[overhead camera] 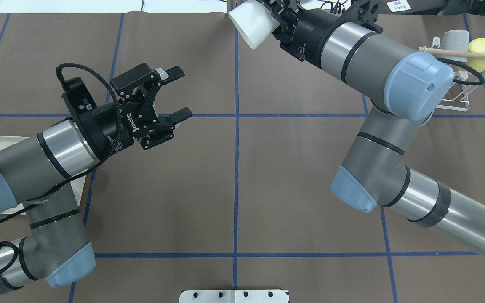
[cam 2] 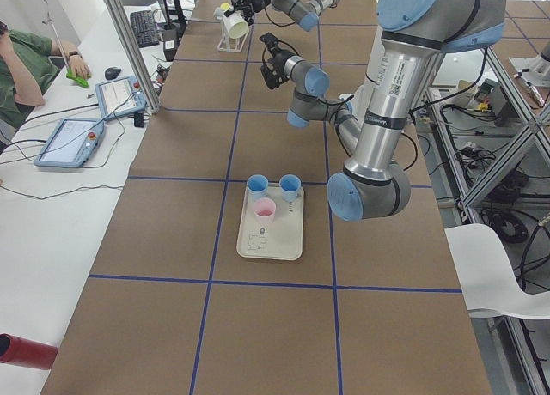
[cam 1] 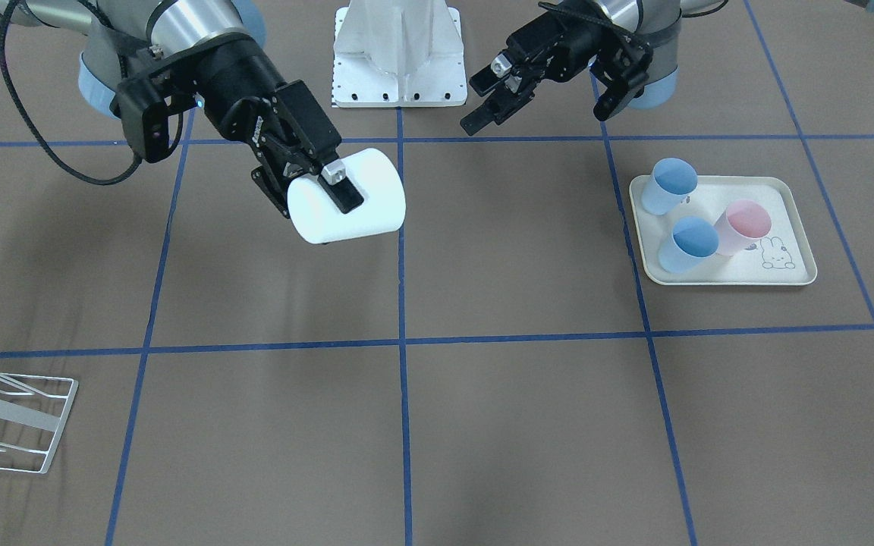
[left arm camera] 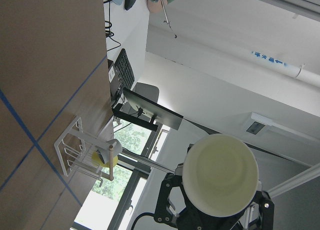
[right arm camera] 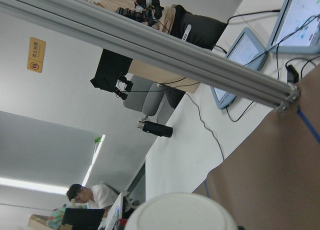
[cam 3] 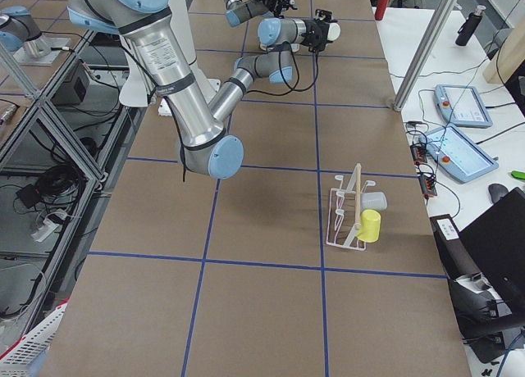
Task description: Transfer IKEA cup to right arm and place on rack
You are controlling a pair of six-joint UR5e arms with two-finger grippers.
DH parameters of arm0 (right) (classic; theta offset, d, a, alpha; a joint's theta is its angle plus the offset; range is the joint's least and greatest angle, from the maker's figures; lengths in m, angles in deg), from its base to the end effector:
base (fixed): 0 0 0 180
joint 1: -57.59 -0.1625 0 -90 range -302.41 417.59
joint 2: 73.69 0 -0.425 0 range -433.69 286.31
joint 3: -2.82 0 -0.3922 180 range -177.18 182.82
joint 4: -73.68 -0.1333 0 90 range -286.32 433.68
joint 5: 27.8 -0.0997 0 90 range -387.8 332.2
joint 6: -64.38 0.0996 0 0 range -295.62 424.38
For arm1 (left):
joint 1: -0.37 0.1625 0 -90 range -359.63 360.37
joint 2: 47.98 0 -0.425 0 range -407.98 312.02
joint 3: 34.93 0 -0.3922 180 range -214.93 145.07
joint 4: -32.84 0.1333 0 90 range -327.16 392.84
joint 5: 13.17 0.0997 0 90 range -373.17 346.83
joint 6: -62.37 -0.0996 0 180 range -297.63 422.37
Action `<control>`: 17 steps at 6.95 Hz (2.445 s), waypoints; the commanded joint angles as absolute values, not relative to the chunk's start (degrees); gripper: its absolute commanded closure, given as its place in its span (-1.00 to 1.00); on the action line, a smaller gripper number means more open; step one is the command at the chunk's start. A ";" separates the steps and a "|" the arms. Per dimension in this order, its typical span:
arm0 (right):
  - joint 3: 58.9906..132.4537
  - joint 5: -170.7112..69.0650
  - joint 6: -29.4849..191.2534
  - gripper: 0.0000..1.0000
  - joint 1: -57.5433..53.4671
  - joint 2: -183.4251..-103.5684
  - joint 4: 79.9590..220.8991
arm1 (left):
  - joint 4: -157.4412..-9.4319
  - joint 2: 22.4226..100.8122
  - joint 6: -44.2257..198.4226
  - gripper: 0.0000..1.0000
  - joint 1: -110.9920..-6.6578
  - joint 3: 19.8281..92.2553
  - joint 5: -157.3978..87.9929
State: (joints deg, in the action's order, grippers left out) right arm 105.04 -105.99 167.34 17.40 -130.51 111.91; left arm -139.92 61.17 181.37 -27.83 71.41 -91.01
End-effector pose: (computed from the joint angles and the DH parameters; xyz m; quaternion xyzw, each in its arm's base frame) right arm -0.3533 -0.4996 0.1279 0.2417 -0.7090 0.3634 0.5540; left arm 0.3654 -0.3710 0.2024 0.0484 0.8538 -0.3241 0.4045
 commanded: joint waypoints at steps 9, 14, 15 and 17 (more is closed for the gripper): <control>86.84 -64.64 128.77 1.00 10.40 -141.60 123.96 | -93.56 59.34 158.17 -1.00 -28.20 85.75 -90.86; 85.35 -65.15 128.37 1.00 9.25 -143.39 123.95 | -69.11 59.16 142.67 -1.00 -31.17 94.24 -92.80; 84.74 -66.63 128.45 1.00 8.99 -143.47 123.96 | -67.02 58.90 140.09 -1.00 -32.49 94.71 -92.89; 84.64 -69.27 128.72 1.00 8.64 -143.47 123.87 | -66.91 57.67 138.57 -1.00 -32.85 94.80 -92.89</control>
